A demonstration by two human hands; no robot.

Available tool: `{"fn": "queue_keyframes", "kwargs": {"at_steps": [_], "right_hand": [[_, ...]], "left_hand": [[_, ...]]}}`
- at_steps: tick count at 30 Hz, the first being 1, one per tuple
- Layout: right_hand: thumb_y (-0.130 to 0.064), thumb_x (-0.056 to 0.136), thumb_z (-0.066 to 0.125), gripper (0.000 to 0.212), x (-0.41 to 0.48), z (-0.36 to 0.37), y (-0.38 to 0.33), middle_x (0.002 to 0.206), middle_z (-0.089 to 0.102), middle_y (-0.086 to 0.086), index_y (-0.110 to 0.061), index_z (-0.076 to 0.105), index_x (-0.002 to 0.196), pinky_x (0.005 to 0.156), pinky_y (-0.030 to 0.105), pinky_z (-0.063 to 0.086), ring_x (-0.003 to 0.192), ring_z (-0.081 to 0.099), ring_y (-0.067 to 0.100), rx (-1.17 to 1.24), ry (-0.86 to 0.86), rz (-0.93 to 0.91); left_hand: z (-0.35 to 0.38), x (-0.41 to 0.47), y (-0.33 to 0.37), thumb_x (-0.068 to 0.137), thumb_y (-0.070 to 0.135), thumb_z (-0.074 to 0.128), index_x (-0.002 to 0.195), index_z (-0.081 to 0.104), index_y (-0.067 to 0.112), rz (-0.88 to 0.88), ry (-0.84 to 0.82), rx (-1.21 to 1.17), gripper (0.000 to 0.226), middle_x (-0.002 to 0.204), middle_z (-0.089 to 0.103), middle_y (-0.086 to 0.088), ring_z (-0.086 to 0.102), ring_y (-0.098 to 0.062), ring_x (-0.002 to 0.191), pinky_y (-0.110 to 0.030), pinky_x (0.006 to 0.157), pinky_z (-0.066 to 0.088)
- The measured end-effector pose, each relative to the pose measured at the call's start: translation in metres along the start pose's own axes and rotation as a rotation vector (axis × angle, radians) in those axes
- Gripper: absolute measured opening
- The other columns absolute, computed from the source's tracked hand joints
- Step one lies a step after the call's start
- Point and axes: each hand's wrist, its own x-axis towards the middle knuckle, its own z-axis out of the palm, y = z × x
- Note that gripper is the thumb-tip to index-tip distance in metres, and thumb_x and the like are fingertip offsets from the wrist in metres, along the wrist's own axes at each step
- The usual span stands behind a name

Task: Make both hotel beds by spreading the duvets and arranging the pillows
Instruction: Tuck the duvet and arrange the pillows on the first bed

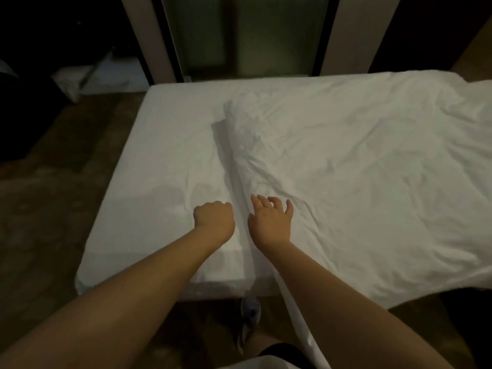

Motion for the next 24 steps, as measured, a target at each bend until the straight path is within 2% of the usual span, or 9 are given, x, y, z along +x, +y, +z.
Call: {"fn": "queue_keyframes", "kwargs": {"at_steps": [11, 17, 21, 24], "right_hand": [[-0.031, 0.1, 0.034, 0.05, 0.21, -0.029, -0.046, 0.152, 0.033, -0.004, -0.023, 0.025, 0.149, 0.116, 0.05, 0.002, 0.141, 0.023, 0.023, -0.076, -0.056, -0.075], [-0.033, 0.1, 0.035, 0.051, 0.307, -0.061, -0.055, 0.152, 0.033, -0.003, -0.024, 0.025, 0.149, 0.116, 0.051, 0.001, 0.142, 0.023, 0.023, -0.143, -0.051, -0.066], [-0.03, 0.099, 0.036, 0.05, 0.371, -0.07, -0.059, 0.15, 0.037, -0.003, -0.025, 0.028, 0.148, 0.115, 0.052, 0.001, 0.14, 0.026, 0.024, -0.217, -0.035, -0.074], [-0.029, 0.099, 0.036, 0.05, 0.419, -0.068, -0.055, 0.149, 0.038, -0.002, -0.025, 0.028, 0.148, 0.115, 0.052, 0.002, 0.14, 0.026, 0.024, -0.276, -0.061, -0.093]], "left_hand": [[-0.076, 0.177, -0.071, 0.094, 0.017, 0.041, 0.131, 0.041, 0.016, -0.046, 0.083, 0.0, 0.036, 0.116, 0.053, -0.007, 0.055, -0.025, 0.103, -0.031, 0.074, 0.035], [-0.11, 0.273, -0.097, 0.094, 0.019, 0.041, 0.14, 0.033, 0.016, 0.029, 0.108, -0.085, 0.046, 0.124, 0.049, -0.011, 0.052, -0.028, 0.109, -0.034, 0.079, 0.037], [-0.122, 0.341, -0.107, 0.097, 0.02, 0.039, 0.138, 0.033, 0.014, 0.085, 0.169, -0.084, 0.043, 0.126, 0.049, -0.013, 0.051, -0.031, 0.111, -0.036, 0.084, 0.039], [-0.122, 0.389, -0.113, 0.096, 0.017, 0.037, 0.136, 0.034, 0.015, 0.101, 0.177, -0.098, 0.041, 0.123, 0.05, -0.012, 0.051, -0.03, 0.108, -0.037, 0.08, 0.039]]}}
